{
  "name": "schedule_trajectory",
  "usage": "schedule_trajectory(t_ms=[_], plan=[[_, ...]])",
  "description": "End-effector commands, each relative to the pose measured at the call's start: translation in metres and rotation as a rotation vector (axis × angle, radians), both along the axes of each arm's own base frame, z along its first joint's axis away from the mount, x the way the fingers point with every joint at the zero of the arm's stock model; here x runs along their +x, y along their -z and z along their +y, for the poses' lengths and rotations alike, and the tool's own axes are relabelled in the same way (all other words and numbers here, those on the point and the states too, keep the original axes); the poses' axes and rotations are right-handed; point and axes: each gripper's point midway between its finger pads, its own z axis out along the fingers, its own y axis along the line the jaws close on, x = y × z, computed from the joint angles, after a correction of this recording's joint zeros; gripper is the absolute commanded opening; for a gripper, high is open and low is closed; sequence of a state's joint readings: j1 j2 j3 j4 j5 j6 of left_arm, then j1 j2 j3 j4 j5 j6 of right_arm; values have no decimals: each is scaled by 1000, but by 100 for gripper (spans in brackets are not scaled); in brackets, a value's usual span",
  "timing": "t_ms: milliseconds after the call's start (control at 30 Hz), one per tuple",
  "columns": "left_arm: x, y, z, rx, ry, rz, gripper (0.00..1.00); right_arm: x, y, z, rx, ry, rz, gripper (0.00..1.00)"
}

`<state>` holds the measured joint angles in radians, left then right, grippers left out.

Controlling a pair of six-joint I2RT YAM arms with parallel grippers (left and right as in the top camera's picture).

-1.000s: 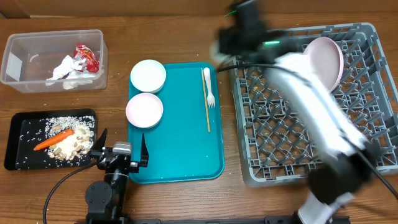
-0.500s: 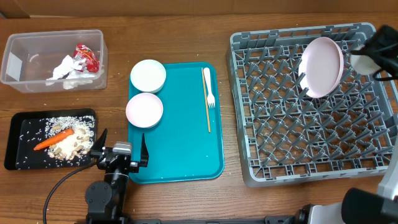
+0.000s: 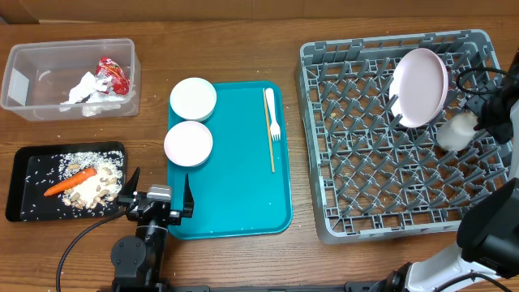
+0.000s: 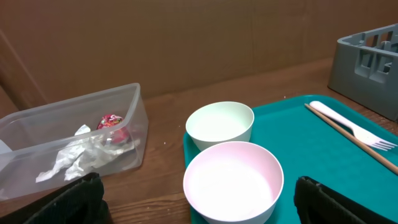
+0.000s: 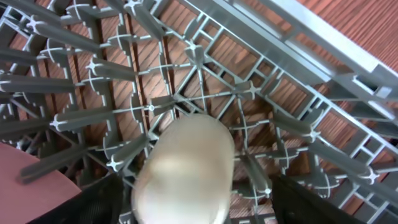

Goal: Sort waste into correct bins and load items into the dishwasher rack

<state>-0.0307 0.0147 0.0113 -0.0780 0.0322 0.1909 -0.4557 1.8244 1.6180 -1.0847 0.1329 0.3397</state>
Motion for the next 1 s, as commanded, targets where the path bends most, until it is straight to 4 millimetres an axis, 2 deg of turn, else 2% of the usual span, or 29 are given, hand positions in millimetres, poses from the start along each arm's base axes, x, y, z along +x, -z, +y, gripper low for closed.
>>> schedule_trajectory(t_ms=[0, 100, 133, 233, 267, 300, 367, 433, 467, 500, 533, 600, 633, 667, 700, 767, 800, 833, 867, 900, 967], plan=[[0, 0, 3, 0, -13, -6, 100, 4, -6, 10, 43, -15, -29, 83], [0, 0, 3, 0, -13, -6, 100, 2, -21, 16, 53, -25, -38, 88], [0, 0, 3, 0, -13, -6, 100, 2, -34, 21, 53, -34, -58, 90], [0, 0, 3, 0, -13, -6, 100, 7, -91, 59, 77, -127, -203, 91], [0, 0, 3, 0, -13, -6, 100, 9, -103, 69, 80, -154, -237, 91], [0, 0, 3, 0, -13, -6, 100, 9, -126, 91, 83, -210, -300, 91], [0, 0, 3, 0, -13, -6, 100, 8, -155, 124, 83, -299, -383, 91], [0, 0, 3, 0, -13, -6, 100, 6, -190, 190, 94, -478, -494, 91], [0, 0, 3, 0, -13, -6, 100, 5, -196, 208, 100, -528, -511, 90], [0, 0, 3, 0, -13, -6, 100, 4, -200, 237, 116, -607, -527, 88], [0, 0, 3, 0, -13, -6, 100, 3, -201, 253, 125, -649, -533, 87], [0, 0, 3, 0, -13, -6, 100, 2, -189, 314, 173, -787, -501, 83], [0, 0, 3, 0, -13, -6, 100, 2, -183, 326, 179, -804, -486, 82], [0, 0, 3, 0, -13, -6, 100, 4, -166, 349, 186, -827, -444, 79], [0, 0, 3, 0, -13, -6, 100, 5, -155, 360, 188, -836, -418, 78], [0, 0, 3, 0, -13, -6, 100, 7, -114, 395, 196, -861, -317, 75], [0, 0, 3, 0, -13, -6, 100, 7, -104, 402, 199, -868, -289, 75], [0, 0, 3, 0, -13, -6, 100, 8, -82, 417, 207, -882, -233, 75], [0, 0, 3, 0, -13, -6, 100, 7, -68, 426, 210, -889, -198, 75], [0, 0, 3, 0, -13, -6, 100, 7, -40, 441, 209, -910, -133, 74], [0, 0, 3, 0, -13, -6, 100, 5, -4, 458, 206, -929, -55, 69]])
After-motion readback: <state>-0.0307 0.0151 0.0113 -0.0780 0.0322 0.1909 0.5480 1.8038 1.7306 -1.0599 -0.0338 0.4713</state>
